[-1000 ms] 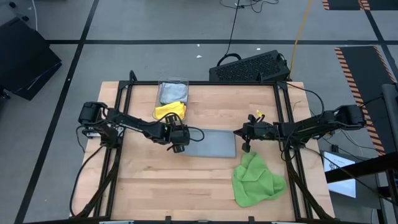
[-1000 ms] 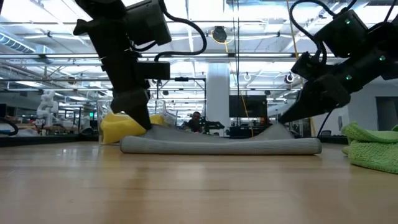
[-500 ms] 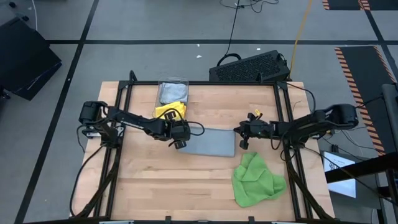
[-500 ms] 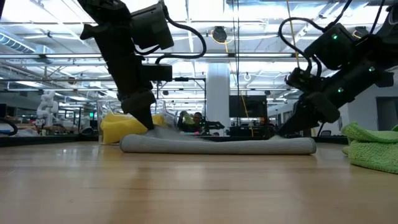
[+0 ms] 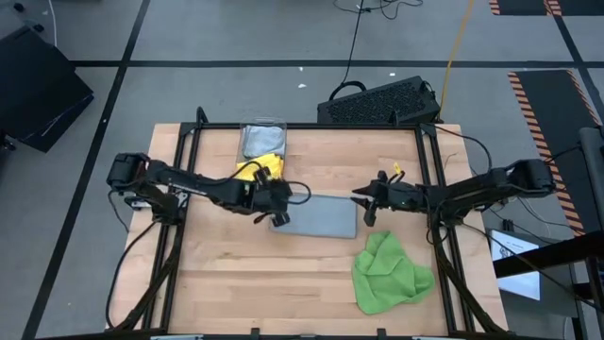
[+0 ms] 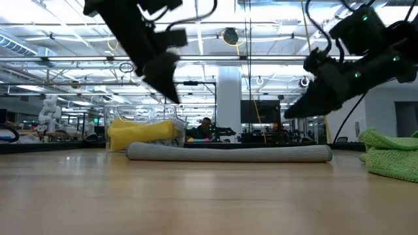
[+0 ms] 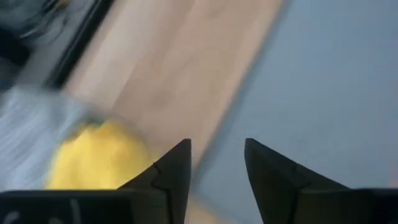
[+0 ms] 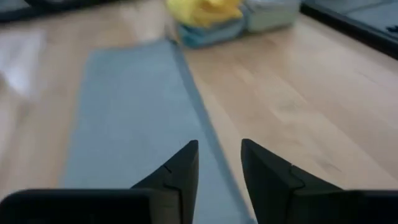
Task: Fold microfiber towels
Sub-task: Fold the gray towel on the table
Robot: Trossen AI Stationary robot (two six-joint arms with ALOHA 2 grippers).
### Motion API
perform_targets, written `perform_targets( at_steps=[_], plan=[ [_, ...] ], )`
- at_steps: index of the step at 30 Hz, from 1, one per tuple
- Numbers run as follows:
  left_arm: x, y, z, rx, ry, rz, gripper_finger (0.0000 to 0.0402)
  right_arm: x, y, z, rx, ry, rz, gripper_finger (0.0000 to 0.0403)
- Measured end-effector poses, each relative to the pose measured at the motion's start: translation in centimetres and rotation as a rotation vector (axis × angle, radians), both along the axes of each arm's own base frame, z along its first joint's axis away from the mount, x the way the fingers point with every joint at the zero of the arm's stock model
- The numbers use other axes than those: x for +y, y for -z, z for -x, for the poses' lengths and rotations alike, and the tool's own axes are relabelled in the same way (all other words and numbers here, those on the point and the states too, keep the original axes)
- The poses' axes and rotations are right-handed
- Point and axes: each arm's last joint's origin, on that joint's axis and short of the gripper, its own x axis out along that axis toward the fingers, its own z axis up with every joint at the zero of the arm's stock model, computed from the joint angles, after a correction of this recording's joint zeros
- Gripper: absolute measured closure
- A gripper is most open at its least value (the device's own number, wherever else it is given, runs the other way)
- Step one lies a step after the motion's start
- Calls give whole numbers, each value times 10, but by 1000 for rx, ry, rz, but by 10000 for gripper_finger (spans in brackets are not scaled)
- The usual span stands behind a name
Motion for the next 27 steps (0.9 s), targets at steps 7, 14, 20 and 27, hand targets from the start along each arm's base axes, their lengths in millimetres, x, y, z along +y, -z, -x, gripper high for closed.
perform_targets(
  at_steps=[7,14,20,27],
  plan=[
    [-27,38,-7,-24,155,104,272,27,6,-17,-131,-112,-42,298],
    [-41,74,-3,81,139,122,309,40,35,-39,-37,-124,-52,327],
    [-57,86,4,151,155,126,334,49,50,-61,14,-138,-72,351],
    [-77,82,26,272,159,154,359,78,50,-65,39,-231,-186,369]
  ],
)
